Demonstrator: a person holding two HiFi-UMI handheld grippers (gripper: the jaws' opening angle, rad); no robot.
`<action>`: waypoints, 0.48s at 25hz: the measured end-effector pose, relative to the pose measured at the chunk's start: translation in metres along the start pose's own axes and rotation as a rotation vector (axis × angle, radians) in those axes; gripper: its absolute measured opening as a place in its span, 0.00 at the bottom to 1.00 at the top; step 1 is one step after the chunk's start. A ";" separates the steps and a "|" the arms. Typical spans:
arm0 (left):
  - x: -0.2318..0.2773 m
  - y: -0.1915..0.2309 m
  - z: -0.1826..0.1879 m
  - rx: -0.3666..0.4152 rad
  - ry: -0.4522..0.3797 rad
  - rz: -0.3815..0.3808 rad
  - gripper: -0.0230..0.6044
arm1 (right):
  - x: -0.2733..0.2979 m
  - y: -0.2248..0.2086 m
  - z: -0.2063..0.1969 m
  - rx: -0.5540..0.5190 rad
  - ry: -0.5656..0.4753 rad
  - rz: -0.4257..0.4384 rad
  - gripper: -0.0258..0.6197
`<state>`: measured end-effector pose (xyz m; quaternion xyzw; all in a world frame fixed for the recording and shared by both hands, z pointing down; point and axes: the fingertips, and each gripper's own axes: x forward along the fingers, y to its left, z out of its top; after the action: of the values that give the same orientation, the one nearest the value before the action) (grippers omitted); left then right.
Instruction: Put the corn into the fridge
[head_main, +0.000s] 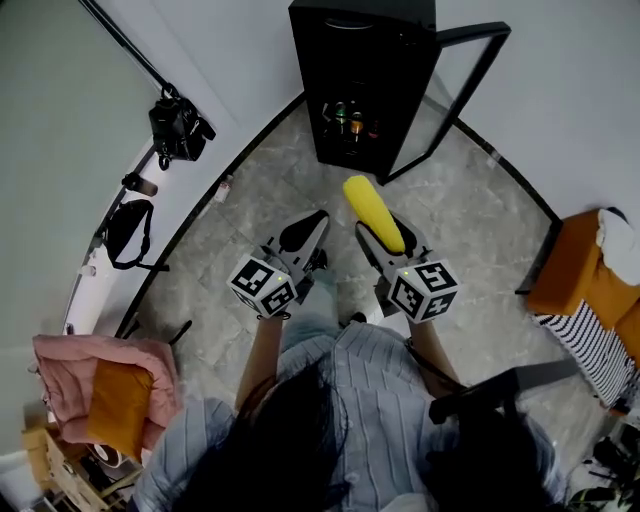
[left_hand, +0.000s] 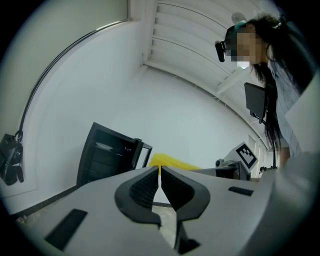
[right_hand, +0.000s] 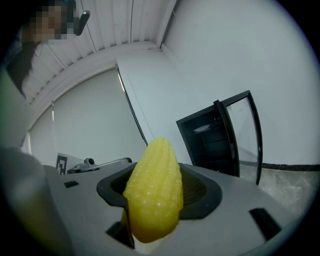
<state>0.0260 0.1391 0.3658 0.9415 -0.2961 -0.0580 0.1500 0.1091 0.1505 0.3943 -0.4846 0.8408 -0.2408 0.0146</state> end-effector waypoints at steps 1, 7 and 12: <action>0.005 0.009 0.002 -0.001 0.007 -0.008 0.05 | 0.009 -0.001 0.003 0.006 0.000 -0.004 0.42; 0.035 0.054 0.019 0.007 0.034 -0.056 0.05 | 0.061 -0.013 0.020 0.035 -0.005 -0.027 0.42; 0.046 0.089 0.025 -0.011 0.052 -0.085 0.05 | 0.099 -0.018 0.024 0.059 0.012 -0.049 0.42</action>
<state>0.0107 0.0366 0.3693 0.9536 -0.2516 -0.0413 0.1601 0.0771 0.0529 0.4015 -0.5030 0.8212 -0.2687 0.0181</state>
